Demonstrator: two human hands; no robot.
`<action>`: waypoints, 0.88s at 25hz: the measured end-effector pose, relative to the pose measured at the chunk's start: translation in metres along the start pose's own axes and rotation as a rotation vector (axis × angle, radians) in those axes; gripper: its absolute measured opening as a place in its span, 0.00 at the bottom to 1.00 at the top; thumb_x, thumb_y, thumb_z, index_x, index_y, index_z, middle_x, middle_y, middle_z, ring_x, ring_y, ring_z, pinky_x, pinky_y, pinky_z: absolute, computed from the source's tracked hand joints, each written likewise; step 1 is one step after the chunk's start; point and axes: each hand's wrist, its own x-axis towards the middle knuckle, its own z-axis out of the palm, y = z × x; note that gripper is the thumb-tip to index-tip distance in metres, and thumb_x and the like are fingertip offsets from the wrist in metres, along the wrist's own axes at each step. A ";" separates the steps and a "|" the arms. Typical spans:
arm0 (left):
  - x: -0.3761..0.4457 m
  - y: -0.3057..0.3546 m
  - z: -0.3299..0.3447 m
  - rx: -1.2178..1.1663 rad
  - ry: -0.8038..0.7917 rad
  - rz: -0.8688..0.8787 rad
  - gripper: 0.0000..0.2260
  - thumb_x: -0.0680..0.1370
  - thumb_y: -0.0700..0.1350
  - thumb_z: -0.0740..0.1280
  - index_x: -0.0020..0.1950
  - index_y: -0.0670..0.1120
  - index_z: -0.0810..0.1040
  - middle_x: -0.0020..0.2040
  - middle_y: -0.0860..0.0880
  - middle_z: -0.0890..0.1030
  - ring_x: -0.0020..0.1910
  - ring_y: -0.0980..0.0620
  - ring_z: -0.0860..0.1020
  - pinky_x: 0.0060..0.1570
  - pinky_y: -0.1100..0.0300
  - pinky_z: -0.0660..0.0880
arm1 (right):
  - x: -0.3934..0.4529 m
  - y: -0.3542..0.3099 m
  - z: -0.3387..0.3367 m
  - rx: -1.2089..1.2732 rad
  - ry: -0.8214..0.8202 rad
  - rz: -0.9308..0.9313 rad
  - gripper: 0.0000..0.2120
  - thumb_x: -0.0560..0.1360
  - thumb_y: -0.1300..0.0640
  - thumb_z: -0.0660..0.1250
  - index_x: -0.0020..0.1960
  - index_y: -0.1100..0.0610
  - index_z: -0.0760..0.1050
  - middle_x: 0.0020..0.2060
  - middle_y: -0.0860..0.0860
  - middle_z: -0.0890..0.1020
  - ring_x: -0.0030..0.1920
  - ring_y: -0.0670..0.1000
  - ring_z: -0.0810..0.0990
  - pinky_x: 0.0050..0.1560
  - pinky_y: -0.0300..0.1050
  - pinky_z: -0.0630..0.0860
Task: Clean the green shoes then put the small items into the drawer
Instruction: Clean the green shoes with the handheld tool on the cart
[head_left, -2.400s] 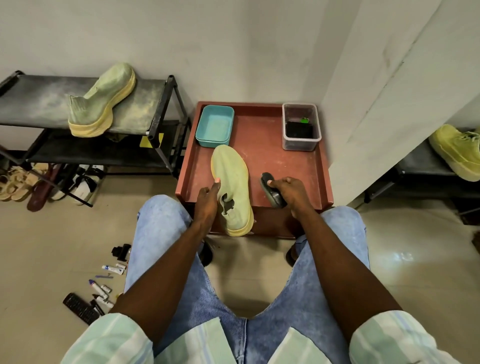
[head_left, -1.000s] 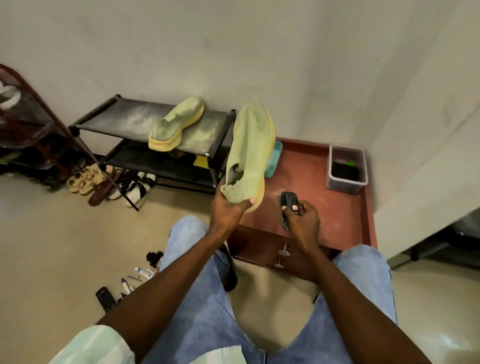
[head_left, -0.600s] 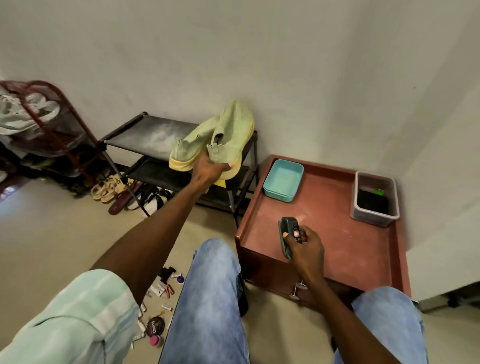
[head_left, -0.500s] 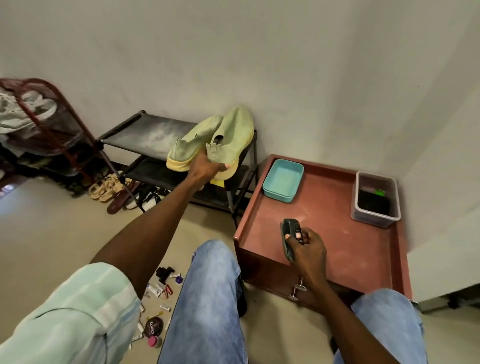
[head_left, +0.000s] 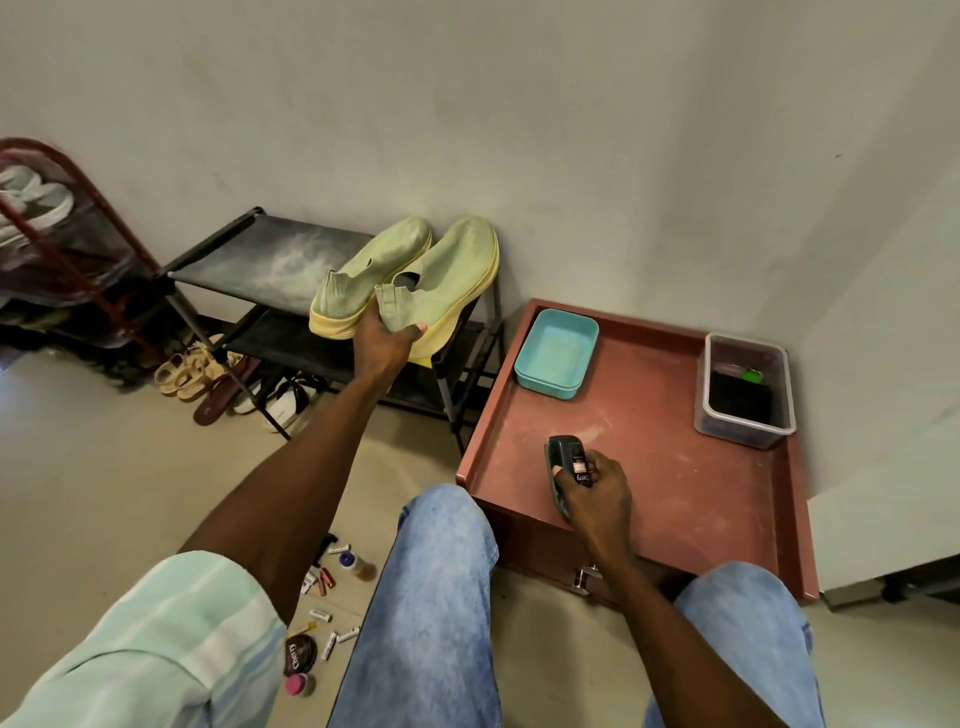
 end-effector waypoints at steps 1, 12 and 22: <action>-0.002 -0.002 0.003 0.026 0.022 0.020 0.32 0.66 0.47 0.78 0.67 0.48 0.71 0.61 0.49 0.78 0.60 0.49 0.75 0.62 0.47 0.74 | 0.000 0.001 0.001 -0.007 -0.009 -0.004 0.21 0.70 0.57 0.74 0.61 0.59 0.78 0.53 0.55 0.79 0.50 0.56 0.80 0.53 0.51 0.78; -0.008 -0.002 0.022 0.177 0.259 -0.039 0.36 0.65 0.51 0.79 0.68 0.41 0.68 0.62 0.43 0.75 0.63 0.43 0.73 0.63 0.46 0.72 | -0.002 0.006 0.002 -0.051 -0.027 0.005 0.23 0.71 0.56 0.74 0.64 0.61 0.76 0.54 0.55 0.79 0.52 0.55 0.79 0.54 0.46 0.75; 0.001 -0.006 0.023 0.195 0.227 -0.065 0.40 0.67 0.49 0.78 0.73 0.42 0.61 0.69 0.42 0.68 0.68 0.42 0.67 0.67 0.45 0.69 | -0.004 0.004 0.000 -0.087 -0.023 0.002 0.23 0.71 0.56 0.73 0.64 0.62 0.75 0.55 0.57 0.78 0.52 0.57 0.79 0.54 0.48 0.76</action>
